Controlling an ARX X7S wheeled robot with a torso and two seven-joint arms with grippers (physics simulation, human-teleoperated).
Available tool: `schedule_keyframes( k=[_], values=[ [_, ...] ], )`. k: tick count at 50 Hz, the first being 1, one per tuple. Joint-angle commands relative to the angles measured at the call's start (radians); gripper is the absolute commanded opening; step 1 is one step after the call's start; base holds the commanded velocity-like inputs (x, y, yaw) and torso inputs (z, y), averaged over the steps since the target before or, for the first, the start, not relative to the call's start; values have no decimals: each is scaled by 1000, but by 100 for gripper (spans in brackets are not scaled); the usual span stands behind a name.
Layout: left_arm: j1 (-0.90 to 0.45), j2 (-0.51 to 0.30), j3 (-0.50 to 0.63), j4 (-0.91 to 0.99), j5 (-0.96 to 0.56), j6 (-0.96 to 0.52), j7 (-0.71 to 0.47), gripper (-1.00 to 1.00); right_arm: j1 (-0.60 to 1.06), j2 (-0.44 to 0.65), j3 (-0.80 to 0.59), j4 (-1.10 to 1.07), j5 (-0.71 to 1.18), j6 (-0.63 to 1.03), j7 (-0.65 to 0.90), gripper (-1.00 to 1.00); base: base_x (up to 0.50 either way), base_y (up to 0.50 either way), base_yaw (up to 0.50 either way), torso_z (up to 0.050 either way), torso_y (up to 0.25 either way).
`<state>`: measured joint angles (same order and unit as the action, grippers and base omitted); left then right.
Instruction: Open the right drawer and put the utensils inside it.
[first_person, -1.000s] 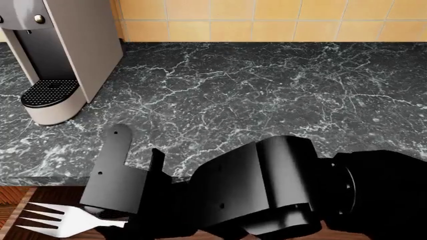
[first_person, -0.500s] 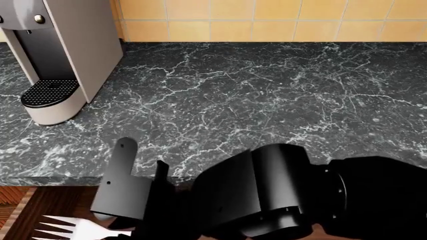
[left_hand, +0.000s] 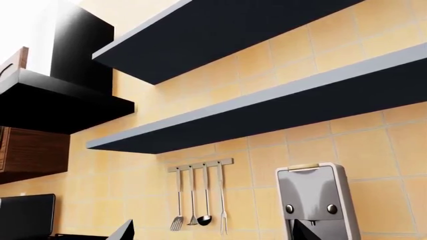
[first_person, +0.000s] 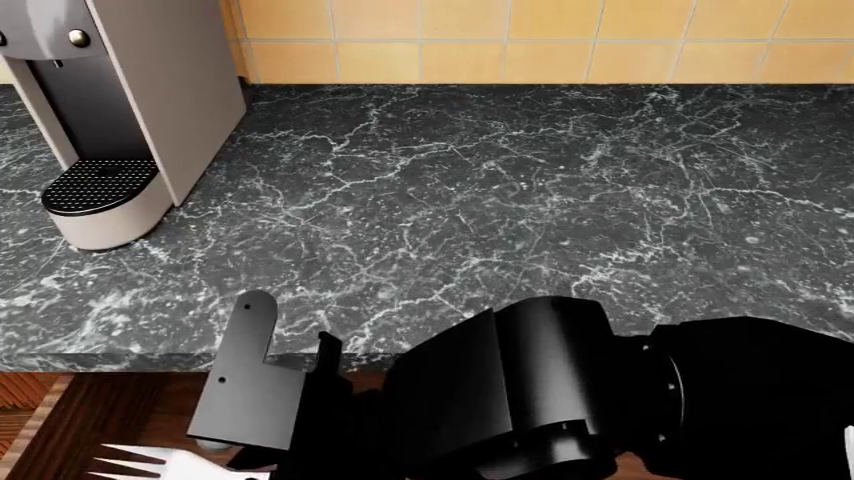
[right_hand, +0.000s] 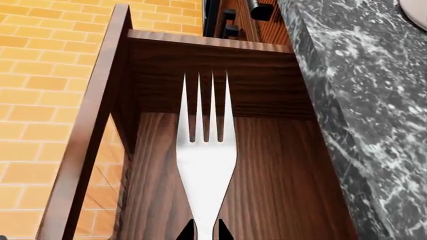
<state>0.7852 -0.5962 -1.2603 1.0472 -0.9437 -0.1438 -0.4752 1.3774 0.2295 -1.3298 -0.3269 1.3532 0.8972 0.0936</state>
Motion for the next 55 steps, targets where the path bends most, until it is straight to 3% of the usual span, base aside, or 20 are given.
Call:
schedule_keyframes(
  k=[1, 2, 3, 24, 39, 55],
  values=[
    [0, 5, -8, 0, -6, 0, 4, 100, 4, 0, 0, -1, -9, -1, 2, -100, 0, 0, 0, 0, 0],
    [0, 5, -7, 0, -5, 0, 4, 100, 4, 1, 0, -2, -9, 0, 3, -100, 0, 0, 0, 0, 0],
    [0, 5, -5, 0, -3, 1, 4, 100, 4, 1, -1, -4, -9, -1, 3, 100, 0, 0, 0, 0, 0],
    [0, 7, 1, 0, 3, 4, 5, 100, 18, 7, 15, -34, 12, -6, 27, 100, 0, 0, 0, 0, 0],
    [0, 11, -7, 0, -3, 4, 9, 100, 120, -17, 104, -208, 134, 7, 184, 100, 0, 0, 0, 0, 0],
    [0, 14, -51, 0, -36, -7, 20, 100, 169, 19, 160, -161, 68, -9, 349, 100, 0, 0, 0, 0, 0]
  ],
)
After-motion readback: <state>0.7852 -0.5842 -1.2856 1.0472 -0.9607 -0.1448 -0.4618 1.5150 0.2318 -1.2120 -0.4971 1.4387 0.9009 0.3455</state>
